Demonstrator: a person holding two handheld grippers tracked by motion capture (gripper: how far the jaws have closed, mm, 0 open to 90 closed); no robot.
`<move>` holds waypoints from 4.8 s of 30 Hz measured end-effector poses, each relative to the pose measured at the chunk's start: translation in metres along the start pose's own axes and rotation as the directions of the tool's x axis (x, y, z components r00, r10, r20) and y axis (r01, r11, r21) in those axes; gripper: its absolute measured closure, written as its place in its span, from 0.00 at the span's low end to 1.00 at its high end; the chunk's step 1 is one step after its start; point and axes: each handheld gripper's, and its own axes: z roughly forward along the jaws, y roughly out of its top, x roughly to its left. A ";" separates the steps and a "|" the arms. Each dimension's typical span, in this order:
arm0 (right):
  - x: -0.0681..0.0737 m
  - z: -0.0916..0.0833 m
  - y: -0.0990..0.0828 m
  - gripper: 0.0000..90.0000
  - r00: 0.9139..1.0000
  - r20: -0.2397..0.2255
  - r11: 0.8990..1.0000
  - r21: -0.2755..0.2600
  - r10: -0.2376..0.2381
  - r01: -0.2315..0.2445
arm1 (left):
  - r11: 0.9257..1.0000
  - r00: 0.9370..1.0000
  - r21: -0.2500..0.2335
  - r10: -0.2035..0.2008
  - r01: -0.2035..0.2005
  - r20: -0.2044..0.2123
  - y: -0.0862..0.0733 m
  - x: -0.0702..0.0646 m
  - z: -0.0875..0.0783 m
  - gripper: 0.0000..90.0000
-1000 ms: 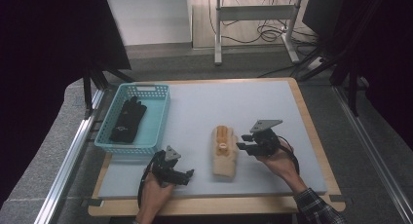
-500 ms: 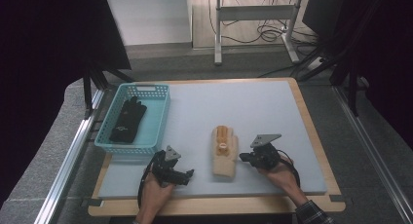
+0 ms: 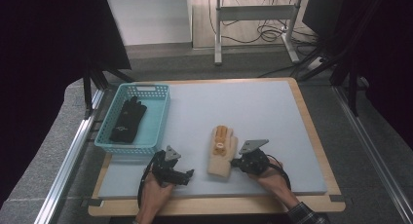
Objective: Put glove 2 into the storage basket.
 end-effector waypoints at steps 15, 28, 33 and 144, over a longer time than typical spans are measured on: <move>0.013 0.025 0.020 0.96 1.000 -0.010 1.000 -0.014 -0.018 0.018 | 1.000 1.000 -0.004 0.004 -0.004 -0.014 0.000 -0.001 -0.001 0.00; 0.020 0.045 0.036 0.94 0.999 0.007 0.999 -0.027 -0.034 0.034 | 1.000 1.000 0.002 -0.010 0.010 -0.015 -0.001 0.000 -0.002 0.00; 0.020 0.044 0.035 0.92 0.999 0.004 0.999 -0.028 -0.031 0.032 | 1.000 1.000 0.002 -0.014 0.014 -0.017 -0.001 0.000 -0.001 0.00; -0.055 -0.062 -0.065 0.05 0.916 0.332 0.974 -0.045 0.224 -0.222 | 0.979 0.986 0.158 0.107 -0.127 0.125 0.106 -0.024 0.063 0.04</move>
